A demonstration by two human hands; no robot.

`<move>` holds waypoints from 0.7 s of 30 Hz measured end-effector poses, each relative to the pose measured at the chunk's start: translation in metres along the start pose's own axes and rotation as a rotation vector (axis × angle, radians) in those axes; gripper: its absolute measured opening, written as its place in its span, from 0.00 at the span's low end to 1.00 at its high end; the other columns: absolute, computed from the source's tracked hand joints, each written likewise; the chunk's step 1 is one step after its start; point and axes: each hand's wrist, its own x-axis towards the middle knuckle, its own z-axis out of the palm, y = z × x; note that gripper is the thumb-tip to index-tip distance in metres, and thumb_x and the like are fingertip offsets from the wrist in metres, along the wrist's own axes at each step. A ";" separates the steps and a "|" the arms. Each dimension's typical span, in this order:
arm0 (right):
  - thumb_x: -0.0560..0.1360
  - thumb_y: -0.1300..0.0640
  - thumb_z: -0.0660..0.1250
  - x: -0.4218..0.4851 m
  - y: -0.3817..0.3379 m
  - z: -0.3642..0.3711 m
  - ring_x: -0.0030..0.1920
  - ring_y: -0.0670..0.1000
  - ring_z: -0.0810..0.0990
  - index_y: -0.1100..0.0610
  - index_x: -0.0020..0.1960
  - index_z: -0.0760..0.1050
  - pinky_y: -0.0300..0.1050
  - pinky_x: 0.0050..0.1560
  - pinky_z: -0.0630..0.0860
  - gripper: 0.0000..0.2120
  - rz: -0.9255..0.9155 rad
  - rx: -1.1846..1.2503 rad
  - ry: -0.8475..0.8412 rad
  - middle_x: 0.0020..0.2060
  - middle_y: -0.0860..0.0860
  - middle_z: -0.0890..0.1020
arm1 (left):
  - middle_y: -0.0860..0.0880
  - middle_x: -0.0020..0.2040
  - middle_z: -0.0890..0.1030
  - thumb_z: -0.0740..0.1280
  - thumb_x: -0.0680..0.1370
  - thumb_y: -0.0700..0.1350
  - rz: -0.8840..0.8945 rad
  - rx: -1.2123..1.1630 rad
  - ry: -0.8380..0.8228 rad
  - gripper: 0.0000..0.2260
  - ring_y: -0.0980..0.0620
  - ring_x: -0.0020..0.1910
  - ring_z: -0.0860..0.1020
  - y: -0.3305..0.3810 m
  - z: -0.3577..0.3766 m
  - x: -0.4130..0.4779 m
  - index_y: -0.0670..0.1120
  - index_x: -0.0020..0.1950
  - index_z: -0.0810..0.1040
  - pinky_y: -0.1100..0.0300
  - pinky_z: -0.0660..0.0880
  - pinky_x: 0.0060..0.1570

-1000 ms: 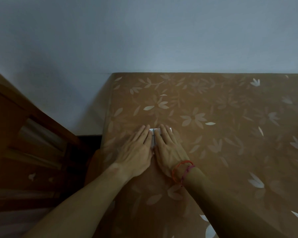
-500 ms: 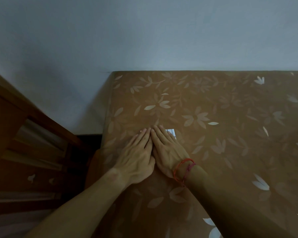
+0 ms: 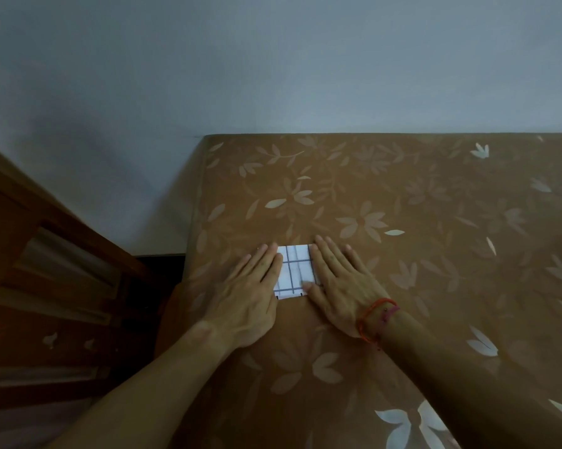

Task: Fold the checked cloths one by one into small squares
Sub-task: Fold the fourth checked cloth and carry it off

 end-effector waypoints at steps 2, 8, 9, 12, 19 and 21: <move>0.78 0.39 0.35 0.001 -0.002 0.000 0.76 0.49 0.36 0.57 0.77 0.37 0.51 0.75 0.36 0.34 0.019 -0.010 -0.003 0.77 0.53 0.39 | 0.49 0.78 0.40 0.34 0.71 0.54 -0.007 0.017 -0.007 0.35 0.55 0.75 0.36 0.000 0.001 0.000 0.45 0.78 0.42 0.58 0.36 0.73; 0.80 0.41 0.38 -0.029 -0.008 0.009 0.77 0.52 0.47 0.61 0.77 0.50 0.54 0.74 0.43 0.33 0.017 -0.061 0.077 0.77 0.56 0.51 | 0.48 0.78 0.43 0.36 0.73 0.53 0.007 0.043 -0.009 0.33 0.53 0.76 0.39 -0.002 0.003 0.001 0.44 0.78 0.44 0.57 0.38 0.73; 0.80 0.40 0.38 -0.034 -0.007 0.011 0.77 0.52 0.47 0.61 0.77 0.51 0.54 0.73 0.43 0.33 0.011 -0.056 0.062 0.77 0.56 0.52 | 0.47 0.78 0.43 0.37 0.74 0.53 0.010 0.050 -0.006 0.33 0.53 0.76 0.40 -0.003 0.003 0.001 0.43 0.78 0.45 0.57 0.39 0.74; 0.79 0.39 0.33 -0.037 -0.005 0.012 0.77 0.53 0.47 0.61 0.77 0.50 0.54 0.73 0.42 0.35 0.011 -0.054 0.050 0.77 0.56 0.52 | 0.46 0.78 0.45 0.38 0.75 0.53 0.015 0.053 -0.022 0.32 0.51 0.77 0.43 -0.005 -0.001 -0.005 0.42 0.78 0.47 0.54 0.43 0.75; 0.75 0.37 0.30 -0.035 -0.009 0.008 0.77 0.51 0.39 0.58 0.78 0.42 0.50 0.77 0.40 0.38 0.017 0.029 0.019 0.77 0.54 0.43 | 0.47 0.79 0.45 0.37 0.76 0.55 -0.012 0.032 -0.053 0.32 0.54 0.76 0.42 -0.014 -0.007 -0.024 0.43 0.78 0.45 0.60 0.37 0.73; 0.76 0.35 0.32 -0.033 -0.008 0.005 0.77 0.51 0.41 0.58 0.78 0.44 0.51 0.77 0.43 0.38 0.027 0.079 0.010 0.78 0.54 0.45 | 0.49 0.79 0.45 0.38 0.77 0.56 -0.090 -0.074 -0.054 0.31 0.55 0.77 0.43 -0.007 -0.012 -0.022 0.44 0.78 0.45 0.61 0.39 0.73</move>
